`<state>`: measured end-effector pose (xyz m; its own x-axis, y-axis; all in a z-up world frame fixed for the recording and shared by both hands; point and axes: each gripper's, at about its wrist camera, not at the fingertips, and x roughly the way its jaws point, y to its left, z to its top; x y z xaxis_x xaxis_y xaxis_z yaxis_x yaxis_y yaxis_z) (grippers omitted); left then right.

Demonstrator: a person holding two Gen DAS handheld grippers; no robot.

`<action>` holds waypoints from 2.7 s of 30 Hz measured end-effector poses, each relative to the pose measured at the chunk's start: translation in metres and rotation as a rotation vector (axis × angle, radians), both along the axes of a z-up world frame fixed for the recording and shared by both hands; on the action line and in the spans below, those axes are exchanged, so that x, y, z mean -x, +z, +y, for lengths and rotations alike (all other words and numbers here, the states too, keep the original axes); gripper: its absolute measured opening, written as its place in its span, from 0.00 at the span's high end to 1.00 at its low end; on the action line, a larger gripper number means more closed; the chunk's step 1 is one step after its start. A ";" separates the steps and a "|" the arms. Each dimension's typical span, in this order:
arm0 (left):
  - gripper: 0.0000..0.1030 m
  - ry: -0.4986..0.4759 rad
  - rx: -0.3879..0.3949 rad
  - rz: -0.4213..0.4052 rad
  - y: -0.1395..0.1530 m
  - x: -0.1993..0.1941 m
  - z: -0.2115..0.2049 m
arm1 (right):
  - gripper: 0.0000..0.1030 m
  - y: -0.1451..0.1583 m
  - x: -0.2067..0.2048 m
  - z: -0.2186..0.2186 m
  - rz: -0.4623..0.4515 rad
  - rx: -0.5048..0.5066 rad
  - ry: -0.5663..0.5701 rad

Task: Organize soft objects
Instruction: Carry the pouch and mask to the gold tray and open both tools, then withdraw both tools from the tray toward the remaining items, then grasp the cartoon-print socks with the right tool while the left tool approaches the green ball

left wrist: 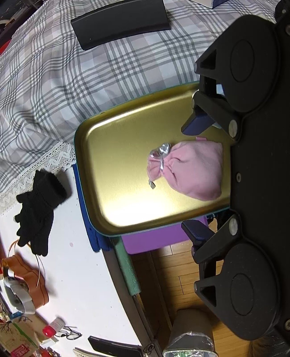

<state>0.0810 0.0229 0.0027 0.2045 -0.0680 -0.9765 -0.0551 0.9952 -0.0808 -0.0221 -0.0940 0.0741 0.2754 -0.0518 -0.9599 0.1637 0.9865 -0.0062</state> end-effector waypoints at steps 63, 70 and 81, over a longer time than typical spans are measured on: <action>0.22 -0.435 0.003 -0.001 0.036 0.078 -0.182 | 0.42 0.012 0.130 -0.253 -0.067 0.038 -0.587; 0.22 -0.497 -0.008 0.025 0.031 0.084 -0.209 | 0.42 -0.001 0.137 -0.281 -0.033 0.032 -0.645; 0.22 -0.614 -0.013 0.070 0.026 0.098 -0.246 | 0.41 -0.008 0.145 -0.323 -0.021 0.029 -0.729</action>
<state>-0.0166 -0.2228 0.0282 0.0670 -0.1414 -0.9877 0.5238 0.8475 -0.0858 -0.1670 -0.4173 0.0663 0.1793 -0.2544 -0.9503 0.7794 0.6262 -0.0206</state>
